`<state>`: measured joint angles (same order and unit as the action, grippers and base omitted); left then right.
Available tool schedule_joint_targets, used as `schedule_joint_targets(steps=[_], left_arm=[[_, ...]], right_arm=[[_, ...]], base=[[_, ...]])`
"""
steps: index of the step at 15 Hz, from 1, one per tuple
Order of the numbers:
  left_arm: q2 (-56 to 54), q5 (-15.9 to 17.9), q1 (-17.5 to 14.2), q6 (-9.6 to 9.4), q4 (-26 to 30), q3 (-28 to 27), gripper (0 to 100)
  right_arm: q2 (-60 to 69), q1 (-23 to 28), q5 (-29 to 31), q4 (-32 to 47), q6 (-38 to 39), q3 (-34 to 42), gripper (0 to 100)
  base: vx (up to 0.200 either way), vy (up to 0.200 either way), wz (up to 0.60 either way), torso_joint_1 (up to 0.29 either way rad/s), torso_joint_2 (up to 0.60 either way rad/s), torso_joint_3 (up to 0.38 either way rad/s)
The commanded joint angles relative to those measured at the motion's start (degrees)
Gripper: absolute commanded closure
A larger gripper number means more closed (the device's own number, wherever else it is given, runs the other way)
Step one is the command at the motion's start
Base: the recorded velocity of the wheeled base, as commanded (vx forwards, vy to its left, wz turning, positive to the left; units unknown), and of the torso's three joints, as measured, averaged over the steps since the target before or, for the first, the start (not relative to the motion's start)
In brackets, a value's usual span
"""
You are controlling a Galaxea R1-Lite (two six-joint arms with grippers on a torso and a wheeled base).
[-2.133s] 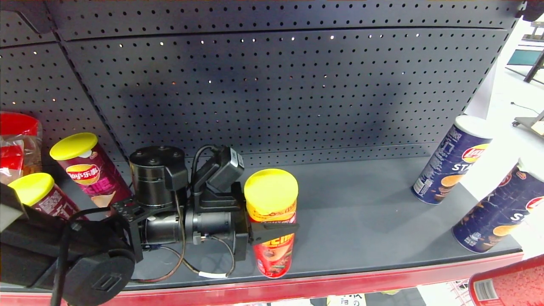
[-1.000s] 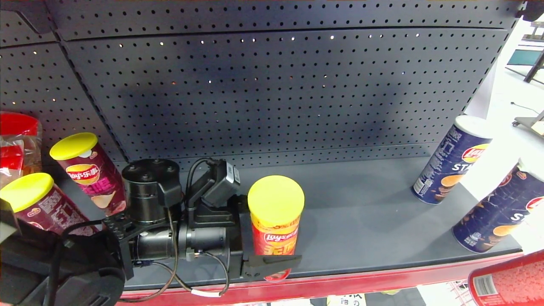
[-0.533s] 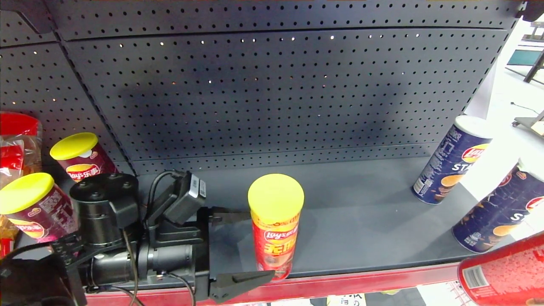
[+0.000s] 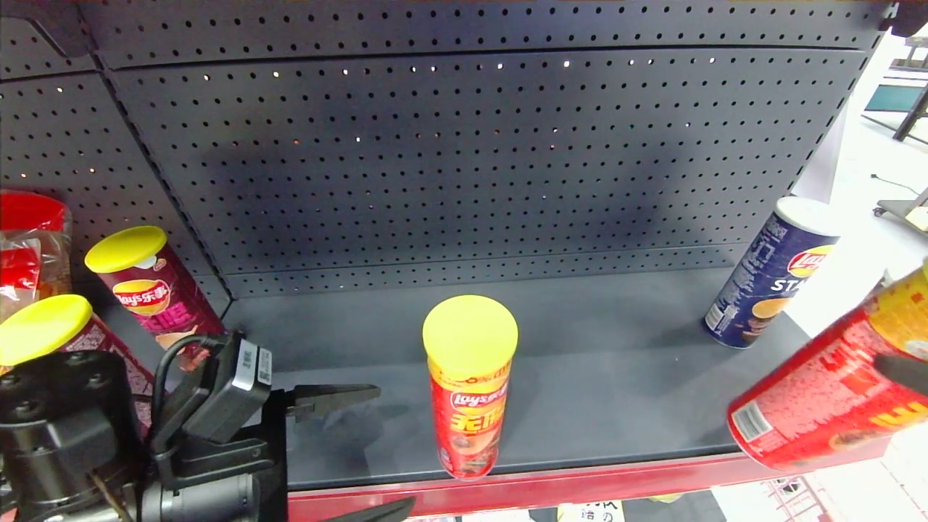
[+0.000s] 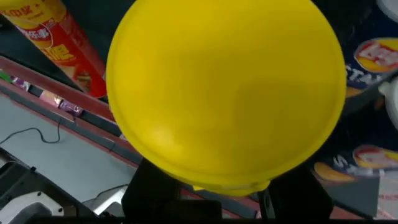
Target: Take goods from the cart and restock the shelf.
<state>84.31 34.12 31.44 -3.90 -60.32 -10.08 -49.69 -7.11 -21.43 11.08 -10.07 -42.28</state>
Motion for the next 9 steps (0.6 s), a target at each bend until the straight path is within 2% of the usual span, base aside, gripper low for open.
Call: schedule_joint_targets(steps=[1, 3, 5, 8, 9], left_arm=[[-3.71, -0.46, 0.03, 0.03, 0.11, 1.03, 0], [-4.68, -1.07, 0.03, 0.03, 0.29, 1.20, 0], [-5.56, -2.04, 0.03, -0.05, 0.29, 2.61, 0], [-7.32, -2.39, 0.11, -0.05, 0.38, 4.28, 0], [-7.49, -3.01, 0.11, -0.05, 0.38, 4.81, 0]], right_arm=[[-11.75, -7.04, 0.86, -8.01, -0.04, 0.00, 100], [-18.69, -10.56, 2.80, -14.42, 0.14, -0.44, 100], [-24.75, -11.61, 3.06, -18.29, 0.14, -2.81, 100], [-31.52, -13.11, 2.97, -18.64, 0.05, -8.61, 100], [-35.04, -14.78, 3.06, -18.64, 0.05, -12.65, 100]], base=[[0.000, 0.000, 0.00, 0.000, 0.00, 0.000], [0.000, 0.000, 0.00, 0.000, 0.00, 0.000], [0.000, 0.000, 0.00, 0.000, 0.00, 0.000], [0.000, 0.000, 0.00, 0.000, 0.00, 0.000], [0.000, 0.000, 0.00, 0.000, 0.00, 0.000]])
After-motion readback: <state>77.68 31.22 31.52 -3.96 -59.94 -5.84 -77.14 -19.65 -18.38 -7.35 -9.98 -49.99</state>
